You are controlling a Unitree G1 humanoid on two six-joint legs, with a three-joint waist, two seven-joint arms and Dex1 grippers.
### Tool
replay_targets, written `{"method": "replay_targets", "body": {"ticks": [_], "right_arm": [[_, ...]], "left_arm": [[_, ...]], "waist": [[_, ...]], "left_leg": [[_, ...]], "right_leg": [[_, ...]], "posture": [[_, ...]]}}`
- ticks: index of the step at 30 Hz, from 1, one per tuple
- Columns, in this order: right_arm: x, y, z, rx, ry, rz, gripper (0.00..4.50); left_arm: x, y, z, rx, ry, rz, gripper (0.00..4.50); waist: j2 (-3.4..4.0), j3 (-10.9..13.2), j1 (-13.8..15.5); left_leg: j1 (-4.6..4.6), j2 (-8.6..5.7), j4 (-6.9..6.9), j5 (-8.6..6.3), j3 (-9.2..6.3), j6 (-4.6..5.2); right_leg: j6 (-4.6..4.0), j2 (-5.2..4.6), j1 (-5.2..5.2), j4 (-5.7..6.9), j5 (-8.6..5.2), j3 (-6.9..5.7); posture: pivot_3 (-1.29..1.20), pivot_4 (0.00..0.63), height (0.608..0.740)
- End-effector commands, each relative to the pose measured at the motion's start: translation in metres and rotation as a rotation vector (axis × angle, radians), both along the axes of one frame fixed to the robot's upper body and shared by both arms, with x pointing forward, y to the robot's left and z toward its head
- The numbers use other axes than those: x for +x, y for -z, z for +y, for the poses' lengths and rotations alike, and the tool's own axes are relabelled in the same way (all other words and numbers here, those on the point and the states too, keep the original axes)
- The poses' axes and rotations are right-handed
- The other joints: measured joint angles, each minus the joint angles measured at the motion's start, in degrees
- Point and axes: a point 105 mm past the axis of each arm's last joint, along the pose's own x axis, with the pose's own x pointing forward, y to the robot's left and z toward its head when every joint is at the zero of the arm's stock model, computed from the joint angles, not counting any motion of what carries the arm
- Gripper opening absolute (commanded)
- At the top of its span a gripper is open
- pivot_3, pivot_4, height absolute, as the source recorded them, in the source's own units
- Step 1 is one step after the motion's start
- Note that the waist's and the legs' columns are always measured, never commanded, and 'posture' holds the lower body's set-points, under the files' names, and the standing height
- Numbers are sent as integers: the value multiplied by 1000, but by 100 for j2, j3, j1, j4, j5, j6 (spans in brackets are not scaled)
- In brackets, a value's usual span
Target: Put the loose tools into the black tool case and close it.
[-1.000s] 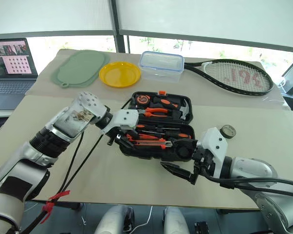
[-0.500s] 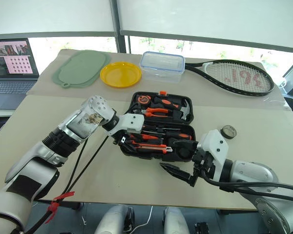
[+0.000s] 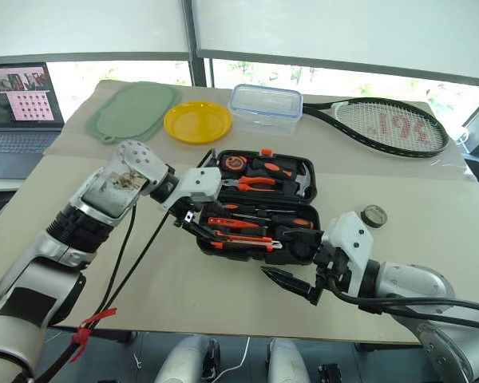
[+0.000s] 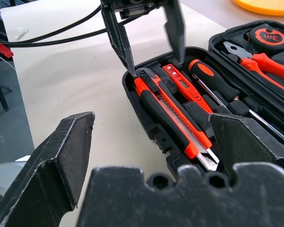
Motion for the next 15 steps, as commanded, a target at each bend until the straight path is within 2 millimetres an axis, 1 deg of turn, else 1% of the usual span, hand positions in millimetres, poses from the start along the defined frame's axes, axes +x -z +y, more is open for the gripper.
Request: {"method": "replay_targets", "body": {"ticks": [1, 5, 9, 15], "right_arm": [[-1, -7, 1, -3, -12, -37, 4500], [0, -5, 1, -4, -10, -32, 4500], [0, -5, 1, -2, -10, -31, 4500], [0, -5, 1, -1, -9, -30, 4500]], "left_arm": [[0, 0, 12, 35, 15, -48, 1527], [-5, 1, 17, 44, 29, -25, 31], [-6, 7, 18, 61, 34, -22, 31], [2, 21, 17, 112, 25, -77, 31]], "waist": [[0, 0, 0], [0, 0, 25], [0, 0, 27], [0, 0, 31]], "left_leg": [[0, 0, 0, 0, 0, 0], [0, 1, 1, 0, 0, 0], [0, 0, 2, 0, 0, 0], [1, -2, 2, 0, 0, 0]], "right_leg": [[0, 0, 0, 0, 0, 0], [0, -3, 2, 0, 0, -1], [1, -5, 3, -1, 0, -1], [1, -3, 5, -1, 0, -1]], "posture": [[0, 150, 738], [0, 150, 738], [0, 150, 738], [0, 150, 738]]}}
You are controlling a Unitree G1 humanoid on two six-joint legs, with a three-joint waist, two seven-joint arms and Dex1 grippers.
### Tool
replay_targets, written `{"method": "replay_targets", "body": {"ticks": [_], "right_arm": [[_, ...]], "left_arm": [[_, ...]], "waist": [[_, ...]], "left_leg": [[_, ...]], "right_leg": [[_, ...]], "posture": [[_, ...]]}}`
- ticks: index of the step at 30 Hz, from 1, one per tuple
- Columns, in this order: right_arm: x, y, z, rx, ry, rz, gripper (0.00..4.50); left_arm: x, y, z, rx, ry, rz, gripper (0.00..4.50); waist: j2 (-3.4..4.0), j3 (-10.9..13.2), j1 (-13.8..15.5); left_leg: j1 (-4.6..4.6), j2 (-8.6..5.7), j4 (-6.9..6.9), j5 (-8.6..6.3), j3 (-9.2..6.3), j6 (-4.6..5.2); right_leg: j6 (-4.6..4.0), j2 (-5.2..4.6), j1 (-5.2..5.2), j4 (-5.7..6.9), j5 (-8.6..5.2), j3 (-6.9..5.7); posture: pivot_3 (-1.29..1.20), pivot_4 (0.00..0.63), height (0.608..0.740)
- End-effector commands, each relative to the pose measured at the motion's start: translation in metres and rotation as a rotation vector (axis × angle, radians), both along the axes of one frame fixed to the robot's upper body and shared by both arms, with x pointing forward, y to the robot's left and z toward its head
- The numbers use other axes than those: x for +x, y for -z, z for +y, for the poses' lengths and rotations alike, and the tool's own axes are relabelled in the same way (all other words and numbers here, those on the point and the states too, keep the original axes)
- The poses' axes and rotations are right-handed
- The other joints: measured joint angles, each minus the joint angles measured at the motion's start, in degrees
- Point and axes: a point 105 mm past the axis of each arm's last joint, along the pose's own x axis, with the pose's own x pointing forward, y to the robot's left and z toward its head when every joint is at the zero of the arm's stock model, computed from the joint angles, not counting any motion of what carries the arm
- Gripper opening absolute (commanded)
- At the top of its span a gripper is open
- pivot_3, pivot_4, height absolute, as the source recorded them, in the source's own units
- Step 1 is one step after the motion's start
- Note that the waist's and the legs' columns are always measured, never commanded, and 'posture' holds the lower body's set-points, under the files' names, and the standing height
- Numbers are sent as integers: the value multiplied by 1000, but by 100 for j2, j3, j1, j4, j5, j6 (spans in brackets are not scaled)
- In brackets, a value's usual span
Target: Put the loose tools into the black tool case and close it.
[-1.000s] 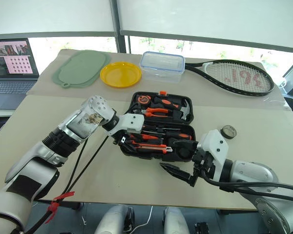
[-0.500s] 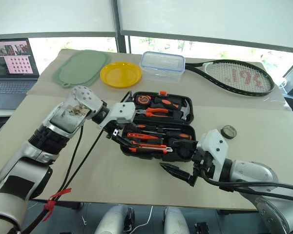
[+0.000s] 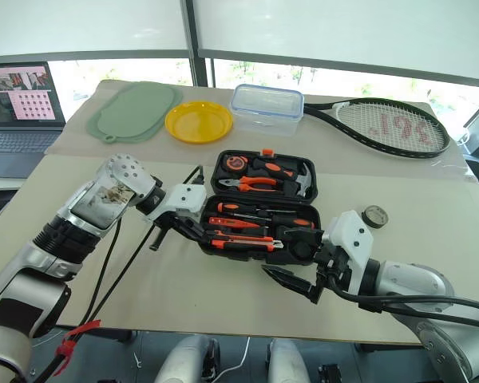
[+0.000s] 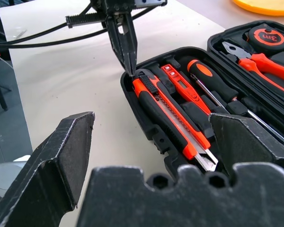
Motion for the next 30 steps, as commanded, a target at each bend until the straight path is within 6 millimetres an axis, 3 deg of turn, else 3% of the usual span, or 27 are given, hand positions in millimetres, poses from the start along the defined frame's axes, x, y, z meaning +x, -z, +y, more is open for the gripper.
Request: {"method": "replay_targets", "body": {"ticks": [1, 5, 10, 15, 19, 24, 30], "right_arm": [[-1, -7, 2, 0, -13, -37, 4500], [-4, -6, 4, 2, -17, -31, 4500], [-5, -5, 4, 2, -18, -26, 4500], [-5, -5, 4, 0, -18, -24, 4500], [-4, -5, 4, -1, -18, -26, 4500], [-4, -5, 4, 1, -11, -27, 4500], [-7, -3, 4, 7, -1, -19, 4500]], "left_arm": [[5, 4, -5, 22, 4, -58, 31], [8, 4, -7, 19, -1, -60, 31], [4, -19, -12, -48, 15, -25, 31], [-1, -34, -30, -103, 81, -12, 31], [5, -26, -52, -116, 93, -57, 31], [5, -10, -66, -77, 140, -85, 31], [7, 10, -67, -2, 210, -170, 31]], "waist": [[0, 0, 9], [0, 0, 4], [0, 0, -9], [0, 0, 11], [0, 0, 12], [0, 0, -20], [1, -1, -21]], "left_leg": [[0, 0, 1, 0, 0, 0], [0, 0, 1, 0, 0, 0], [0, 0, 1, 0, 0, 0], [-2, 2, 3, 0, -1, 0], [-1, -3, 2, 0, -1, 1], [-2, -4, 2, 0, -1, 1], [-1, -3, 1, 0, -1, 1]], "right_leg": [[0, 0, 1, 0, 0, 0], [0, 0, -1, 0, 0, 0], [0, 1, -1, 1, 0, 0], [1, -1, -1, 0, 0, -2], [1, -1, 1, 0, 0, -1], [1, 2, -2, 1, 0, 1], [1, 1, -1, 0, 0, 1]], "posture": [[0, 150, 738], [0, 150, 738], [0, 150, 738], [0, 150, 738], [0, 150, 738], [0, 150, 738], [0, 150, 738]]}}
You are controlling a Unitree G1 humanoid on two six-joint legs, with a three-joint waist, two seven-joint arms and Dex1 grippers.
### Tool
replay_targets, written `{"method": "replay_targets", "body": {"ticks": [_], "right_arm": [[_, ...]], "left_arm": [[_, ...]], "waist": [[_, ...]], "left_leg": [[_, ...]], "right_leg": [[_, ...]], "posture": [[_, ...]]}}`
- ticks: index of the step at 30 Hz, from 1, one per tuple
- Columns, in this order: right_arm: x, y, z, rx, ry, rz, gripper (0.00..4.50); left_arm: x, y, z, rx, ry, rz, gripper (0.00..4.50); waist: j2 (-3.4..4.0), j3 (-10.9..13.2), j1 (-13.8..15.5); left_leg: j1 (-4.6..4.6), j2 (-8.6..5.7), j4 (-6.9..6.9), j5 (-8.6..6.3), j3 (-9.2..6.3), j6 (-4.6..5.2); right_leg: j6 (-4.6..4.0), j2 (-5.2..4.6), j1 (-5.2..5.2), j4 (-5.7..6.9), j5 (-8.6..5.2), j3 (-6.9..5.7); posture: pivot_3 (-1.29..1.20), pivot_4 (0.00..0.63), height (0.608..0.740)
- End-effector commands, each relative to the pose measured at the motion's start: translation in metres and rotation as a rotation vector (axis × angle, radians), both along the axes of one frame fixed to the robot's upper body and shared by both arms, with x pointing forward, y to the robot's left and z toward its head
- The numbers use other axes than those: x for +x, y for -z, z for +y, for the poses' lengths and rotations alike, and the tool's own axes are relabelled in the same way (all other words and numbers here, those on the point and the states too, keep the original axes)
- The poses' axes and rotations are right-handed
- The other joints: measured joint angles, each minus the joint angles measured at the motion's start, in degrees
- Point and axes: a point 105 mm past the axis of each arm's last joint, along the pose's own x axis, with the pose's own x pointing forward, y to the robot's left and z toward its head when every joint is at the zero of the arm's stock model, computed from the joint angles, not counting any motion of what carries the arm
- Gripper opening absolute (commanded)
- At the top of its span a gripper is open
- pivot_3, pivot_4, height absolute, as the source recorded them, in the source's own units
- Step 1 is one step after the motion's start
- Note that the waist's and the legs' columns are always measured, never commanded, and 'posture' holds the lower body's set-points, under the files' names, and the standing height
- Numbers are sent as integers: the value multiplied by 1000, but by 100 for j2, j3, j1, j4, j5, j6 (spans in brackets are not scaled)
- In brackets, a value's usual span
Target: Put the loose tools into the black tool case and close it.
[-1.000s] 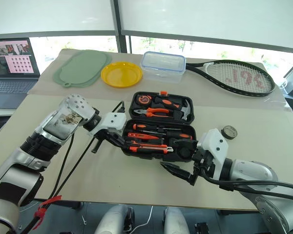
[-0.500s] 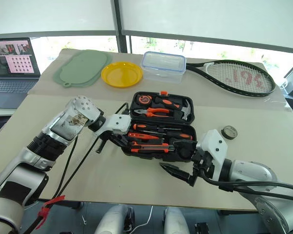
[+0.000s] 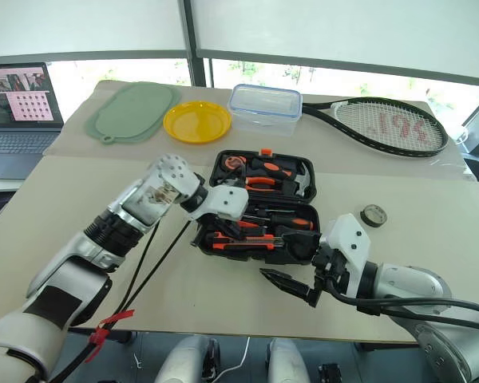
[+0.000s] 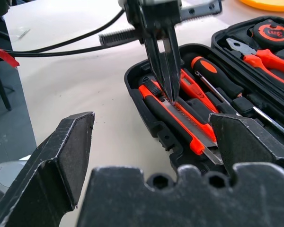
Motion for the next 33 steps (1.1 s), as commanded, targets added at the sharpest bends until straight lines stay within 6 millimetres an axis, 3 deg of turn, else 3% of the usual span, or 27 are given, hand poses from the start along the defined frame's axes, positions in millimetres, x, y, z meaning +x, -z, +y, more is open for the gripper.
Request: {"method": "replay_targets", "body": {"ticks": [1, 9, 17, 19, 23, 26, 29, 33], "right_arm": [[-4, -7, 2, 3, 1, -37, 4500], [-4, -5, 3, 5, 2, -30, 4500], [-3, -5, 1, 2, -2, -26, 4500], [-3, -4, 0, -2, 0, -24, 4500], [2, -4, -16, -37, 72, -39, 4500], [4, -5, -37, -58, 161, -39, 4500], [1, 0, -73, -90, 280, 3, 4500], [-13, 7, -122, -148, 396, 76, 4500]], "left_arm": [[-1, 5, 0, 26, 35, -38, 31], [4, 25, 6, 65, 11, -37, 31], [6, 31, 7, 52, -14, -12, 31], [5, 27, 6, 25, -29, 7, 31], [8, -15, 3, -228, -144, 100, 31], [10, -43, 16, -372, -189, 106, 714], [7, -73, 39, -520, -253, 136, 1793], [-4, -93, 69, -600, -319, 157, 3354]], "waist": [[0, 0, 2], [1, -2, 4], [3, -12, 30], [3, -16, 30], [3, -17, 16], [2, -16, -1], [3, -17, -3], [5, -17, 2]], "left_leg": [[0, 1, 0, 0, 0, 0], [7, 1, 1, 0, -1, 0], [32, 5, 1, 0, -1, 1], [33, 6, 1, 0, -1, 0], [28, 7, 1, 0, 0, 1], [4, 9, 1, 1, -1, 0], [2, 10, 0, 0, -3, 1], [12, 10, -2, 0, -1, 1]], "right_leg": [[0, 0, 0, 0, 0, 0], [0, -1, 7, 1, 0, 0], [1, -5, 32, 1, 1, 1], [1, -5, 33, 1, 1, 1], [2, -5, 25, 5, 1, 3], [2, -4, -1, 9, 1, 2], [2, -4, -1, 6, 1, 1], [3, -6, 10, 3, 1, 1]], "posture": [[0, 150, 738], [0, 150, 738], [0, 150, 738], [0, 150, 738], [0, 150, 738], [0, 150, 738], [0, 150, 738], [0, 150, 738]]}}
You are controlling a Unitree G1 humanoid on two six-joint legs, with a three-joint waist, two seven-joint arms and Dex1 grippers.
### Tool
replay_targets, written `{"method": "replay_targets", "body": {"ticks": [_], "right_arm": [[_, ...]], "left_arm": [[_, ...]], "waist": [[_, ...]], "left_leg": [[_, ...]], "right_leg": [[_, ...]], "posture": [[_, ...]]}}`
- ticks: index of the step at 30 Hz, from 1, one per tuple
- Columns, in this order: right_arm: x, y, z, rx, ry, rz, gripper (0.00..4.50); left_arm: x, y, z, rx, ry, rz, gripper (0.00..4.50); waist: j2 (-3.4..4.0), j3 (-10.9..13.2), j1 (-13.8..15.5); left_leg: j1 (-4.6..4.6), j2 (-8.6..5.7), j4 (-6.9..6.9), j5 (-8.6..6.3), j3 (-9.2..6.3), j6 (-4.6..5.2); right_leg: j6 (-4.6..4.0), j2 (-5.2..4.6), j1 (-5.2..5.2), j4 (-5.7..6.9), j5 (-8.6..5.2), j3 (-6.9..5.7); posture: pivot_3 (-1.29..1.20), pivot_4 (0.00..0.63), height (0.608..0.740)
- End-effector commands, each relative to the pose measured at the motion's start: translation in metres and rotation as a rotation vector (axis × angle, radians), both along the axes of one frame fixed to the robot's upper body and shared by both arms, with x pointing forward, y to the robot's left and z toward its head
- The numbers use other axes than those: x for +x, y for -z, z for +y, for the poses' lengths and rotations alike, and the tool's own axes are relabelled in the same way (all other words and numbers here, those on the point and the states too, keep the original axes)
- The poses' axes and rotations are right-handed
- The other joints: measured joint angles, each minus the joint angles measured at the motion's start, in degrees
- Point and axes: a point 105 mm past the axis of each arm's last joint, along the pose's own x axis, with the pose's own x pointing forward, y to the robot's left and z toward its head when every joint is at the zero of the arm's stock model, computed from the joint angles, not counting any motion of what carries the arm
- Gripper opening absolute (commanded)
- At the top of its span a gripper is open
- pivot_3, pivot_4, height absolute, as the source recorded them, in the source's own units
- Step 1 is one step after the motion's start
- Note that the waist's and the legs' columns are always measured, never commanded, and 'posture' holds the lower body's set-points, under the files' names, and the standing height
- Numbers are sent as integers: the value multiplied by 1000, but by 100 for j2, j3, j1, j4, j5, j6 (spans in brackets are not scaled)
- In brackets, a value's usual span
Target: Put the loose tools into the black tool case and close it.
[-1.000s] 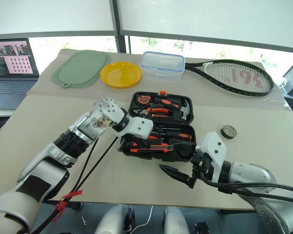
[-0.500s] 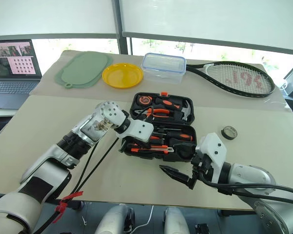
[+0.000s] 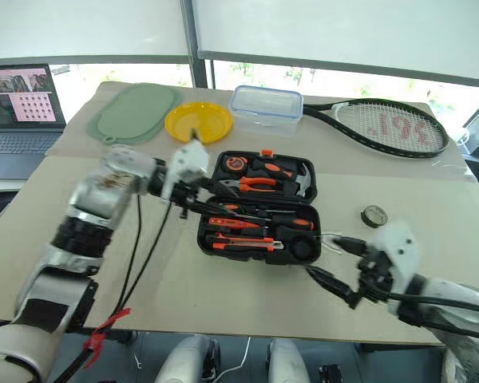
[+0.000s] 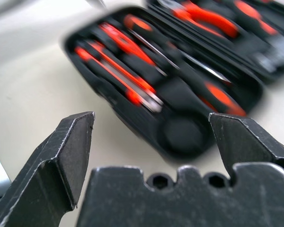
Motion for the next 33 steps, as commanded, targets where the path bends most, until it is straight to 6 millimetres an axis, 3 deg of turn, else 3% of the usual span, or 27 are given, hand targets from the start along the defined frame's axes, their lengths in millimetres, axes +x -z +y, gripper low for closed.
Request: {"method": "replay_targets", "body": {"ticks": [1, 3, 7, 12, 18, 22, 27, 31, 33], "right_arm": [[-12, -8, -52, -81, 103, 13, 4500], [-19, -8, -78, -116, 151, 49, 4500], [-12, -11, -99, -159, 150, 69, 4500], [26, -14, -99, -202, 99, 49, 4500], [94, 4, -99, -308, 150, 25, 4500], [124, 14, -97, -347, 175, 31, 4500], [143, 27, -93, -378, 164, 53, 4500], [152, 34, -93, -374, 182, 61, 3510], [154, 38, -92, -370, 183, 61, 2669]], "left_arm": [[-19, -26, 25, -102, -28, 12, 3741], [-29, -30, 38, -120, -50, 27, 4417], [-49, -28, 43, -129, -44, 67, 4417], [-56, -27, 35, -144, -46, 43, 4417], [-64, -31, 27, -167, -49, 24, 4417], [-71, -31, 27, -162, -47, 20, 4417], [-68, -33, 28, -168, -79, 1, 4417], [-67, -33, 28, -166, -91, -5, 4500], [-67, -33, 28, -165, -93, -8, 4500]], "waist": [[1, 0, 3], [1, 0, -7], [2, 0, -10], [2, 1, -30], [5, 4, -49], [13, 8, -35], [18, 11, -20], [18, 11, -28], [18, 11, -41]], "left_leg": [[4, 0, 0, 0, 0, 0], [10, 1, -3, -1, 4, 0], [26, 4, -5, 0, 7, -1], [33, 3, -6, 2, 8, -5], [26, -10, -9, 3, 16, -7], [19, -10, -12, 4, 18, -7], [19, -10, -11, 4, 21, -8], [20, -10, -12, 4, 21, -8], [21, -8, -12, 4, 22, -9]], "right_leg": [[0, -1, 3, 1, 0, 1], [1, -1, 6, -1, -1, 4], [0, 0, 17, -3, -1, 5], [-3, 6, 21, -4, -1, 10], [-5, 6, 6, -2, -1, 17], [-5, 6, 1, -2, -1, 14], [-5, 5, 1, -3, -1, 13], [-5, 5, 2, -2, 0, 13], [-5, 6, 3, -2, 0, 13]], "posture": [[0, 150, 738], [0, 150, 738], [0, 150, 738], [0, 150, 738], [0, 150, 738], [0, 150, 738], [0, 150, 738], [0, 150, 738], [0, 150, 738]]}}
